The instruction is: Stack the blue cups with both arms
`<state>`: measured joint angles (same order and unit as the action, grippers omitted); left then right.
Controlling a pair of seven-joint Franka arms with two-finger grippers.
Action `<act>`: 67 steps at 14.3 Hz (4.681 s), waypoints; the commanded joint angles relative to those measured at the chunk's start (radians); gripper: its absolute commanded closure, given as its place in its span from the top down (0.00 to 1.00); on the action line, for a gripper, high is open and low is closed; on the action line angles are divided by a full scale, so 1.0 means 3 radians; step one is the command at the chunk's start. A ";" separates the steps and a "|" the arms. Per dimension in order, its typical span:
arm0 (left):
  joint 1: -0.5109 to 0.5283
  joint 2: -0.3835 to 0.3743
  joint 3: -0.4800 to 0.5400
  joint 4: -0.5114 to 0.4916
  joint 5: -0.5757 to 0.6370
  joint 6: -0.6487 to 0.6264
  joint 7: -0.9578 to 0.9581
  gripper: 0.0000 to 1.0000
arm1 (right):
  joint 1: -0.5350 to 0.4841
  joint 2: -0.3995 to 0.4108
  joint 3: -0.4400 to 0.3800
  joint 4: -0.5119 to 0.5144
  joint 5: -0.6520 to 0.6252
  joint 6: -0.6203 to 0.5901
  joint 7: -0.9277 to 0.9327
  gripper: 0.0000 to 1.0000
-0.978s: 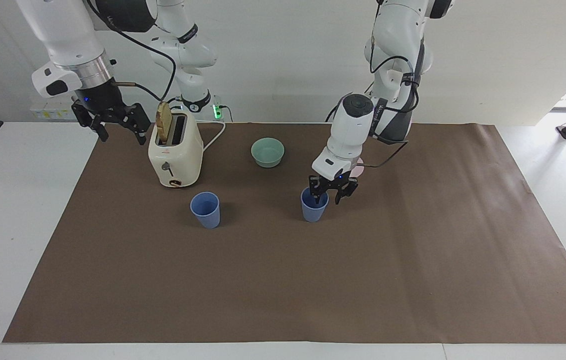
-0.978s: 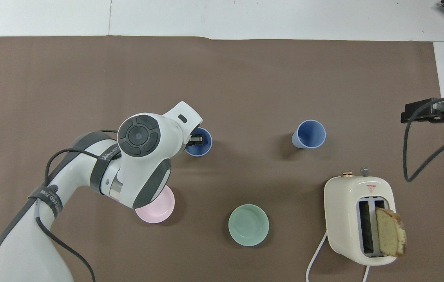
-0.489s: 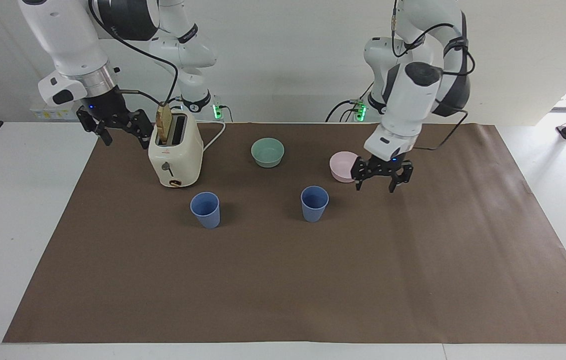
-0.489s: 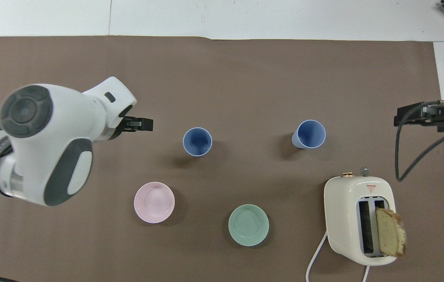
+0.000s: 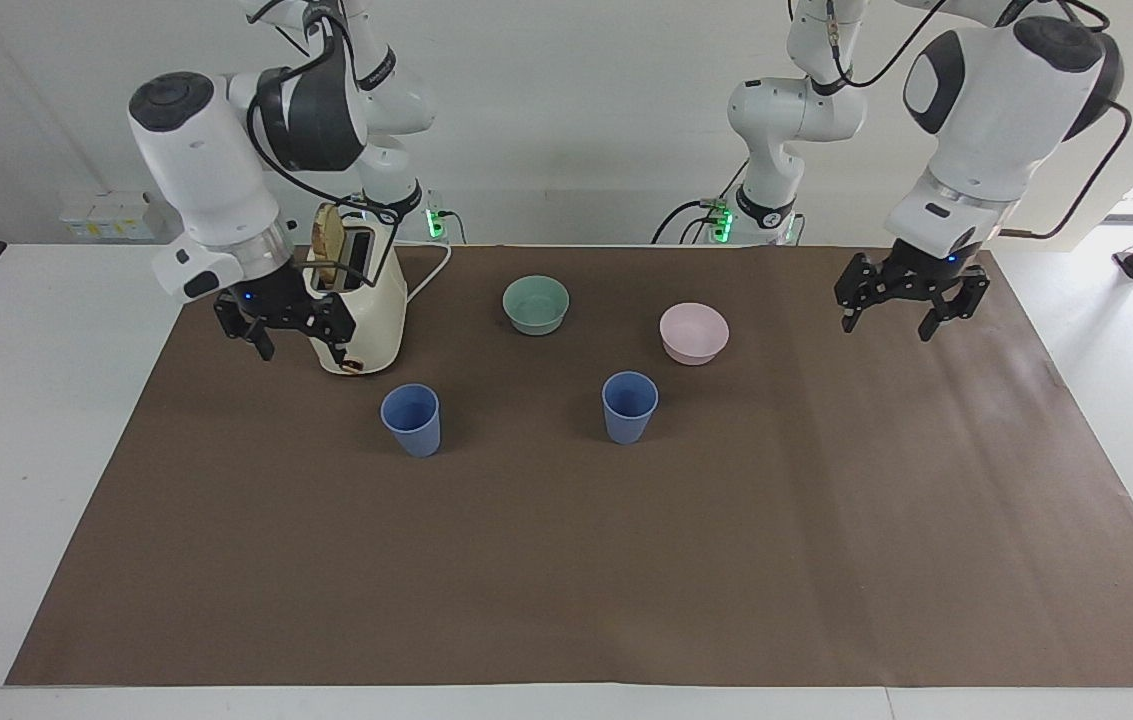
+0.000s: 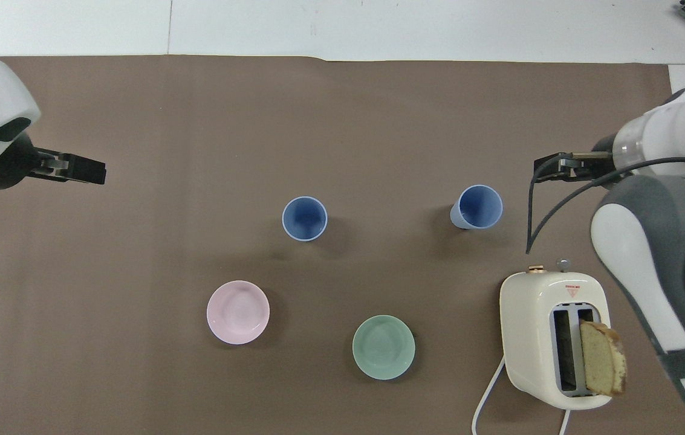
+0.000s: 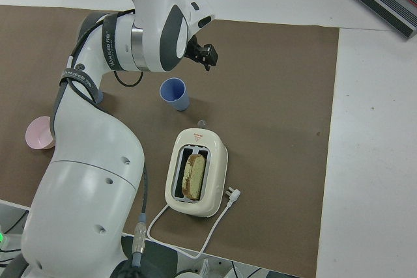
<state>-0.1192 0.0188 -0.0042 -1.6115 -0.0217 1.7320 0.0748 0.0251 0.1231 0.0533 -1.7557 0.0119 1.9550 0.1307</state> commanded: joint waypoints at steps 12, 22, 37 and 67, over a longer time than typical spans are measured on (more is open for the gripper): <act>0.0234 -0.0042 0.0035 0.0453 0.0052 -0.0732 0.0267 1.00 | 0.0187 0.0433 0.0007 -0.0570 0.0047 0.0724 0.0121 1.00; 0.0310 -0.0103 0.0024 0.0387 0.0042 -0.0757 0.0165 1.00 | 0.0269 0.0393 0.0037 -0.0295 0.0052 0.0291 0.0193 0.00; 0.0311 -0.0109 0.0024 0.0376 0.0026 -0.0747 0.0185 1.00 | 0.0938 0.0643 0.0252 0.1009 -0.0070 -0.0181 0.1021 0.00; 0.0305 -0.0109 0.0024 0.0376 0.0021 -0.0747 0.0185 1.00 | 0.1635 0.1369 0.0252 0.1327 -0.0081 -0.0120 0.1656 0.84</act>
<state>-0.0346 0.0018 0.0067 -1.4903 -0.0193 1.5199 0.1334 0.5199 0.5358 0.1217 -1.3516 -0.0036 1.9052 0.6038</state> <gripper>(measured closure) 0.000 0.907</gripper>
